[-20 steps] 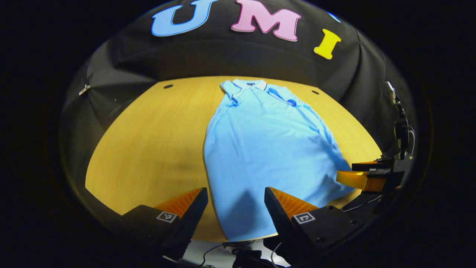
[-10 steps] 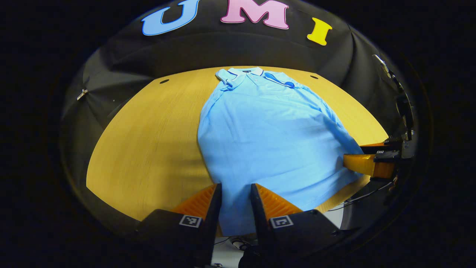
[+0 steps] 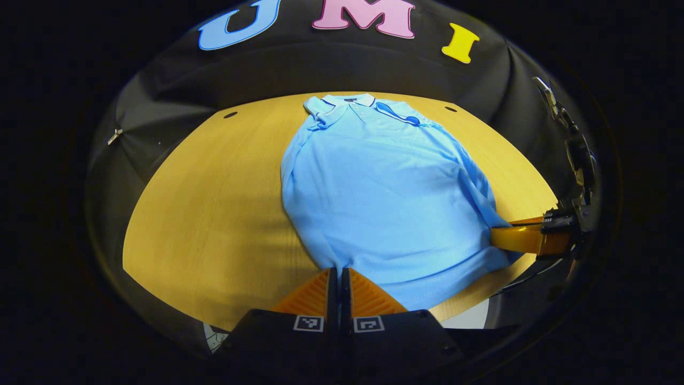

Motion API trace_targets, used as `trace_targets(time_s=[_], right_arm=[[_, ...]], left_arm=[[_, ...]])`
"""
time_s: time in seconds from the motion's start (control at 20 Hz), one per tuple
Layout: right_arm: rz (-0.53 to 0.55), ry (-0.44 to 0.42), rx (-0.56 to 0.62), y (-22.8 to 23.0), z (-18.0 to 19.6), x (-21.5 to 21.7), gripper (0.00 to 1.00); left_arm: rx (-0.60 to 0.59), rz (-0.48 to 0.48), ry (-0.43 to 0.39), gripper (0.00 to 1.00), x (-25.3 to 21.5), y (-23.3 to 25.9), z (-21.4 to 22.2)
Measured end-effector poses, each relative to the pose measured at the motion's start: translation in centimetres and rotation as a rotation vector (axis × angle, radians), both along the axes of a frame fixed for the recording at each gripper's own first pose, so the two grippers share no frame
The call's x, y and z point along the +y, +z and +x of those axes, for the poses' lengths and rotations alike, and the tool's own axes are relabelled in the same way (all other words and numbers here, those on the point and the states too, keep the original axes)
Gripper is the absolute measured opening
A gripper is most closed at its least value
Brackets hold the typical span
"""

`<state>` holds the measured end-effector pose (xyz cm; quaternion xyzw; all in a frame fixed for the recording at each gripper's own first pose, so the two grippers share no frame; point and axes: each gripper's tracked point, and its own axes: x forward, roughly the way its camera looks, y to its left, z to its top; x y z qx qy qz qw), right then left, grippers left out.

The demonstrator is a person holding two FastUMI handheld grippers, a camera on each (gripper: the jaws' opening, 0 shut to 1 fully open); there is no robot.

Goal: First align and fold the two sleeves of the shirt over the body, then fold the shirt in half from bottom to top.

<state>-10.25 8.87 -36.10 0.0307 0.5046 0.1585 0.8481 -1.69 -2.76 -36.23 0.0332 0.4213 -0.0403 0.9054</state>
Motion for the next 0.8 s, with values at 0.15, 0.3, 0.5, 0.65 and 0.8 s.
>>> trace_targets(time_s=[0.15,0.3,0.5,0.65,0.8], right_arm=[[0.001,0.018,0.005,1.1,0.4,-0.3,0.05],[0.001,0.061,-0.012,3.0,1.5,-0.1,0.05],[0.038,0.081,-0.039,6.1,4.6,0.3,0.05],[0.08,0.067,-0.065,8.5,8.0,0.6,0.05],[0.109,0.072,-0.119,11.0,12.5,1.0,0.05]], left_arm=[[0.022,-0.007,0.01,0.06,-0.1,0.6,0.0],[0.015,-0.048,0.044,0.06,-0.3,2.7,0.7],[-0.037,-0.068,0.062,0.06,-0.7,7.2,3.2],[-0.101,-0.052,0.046,0.06,-0.6,11.1,6.3],[-0.159,-0.079,0.049,0.06,-0.6,14.7,10.2]])
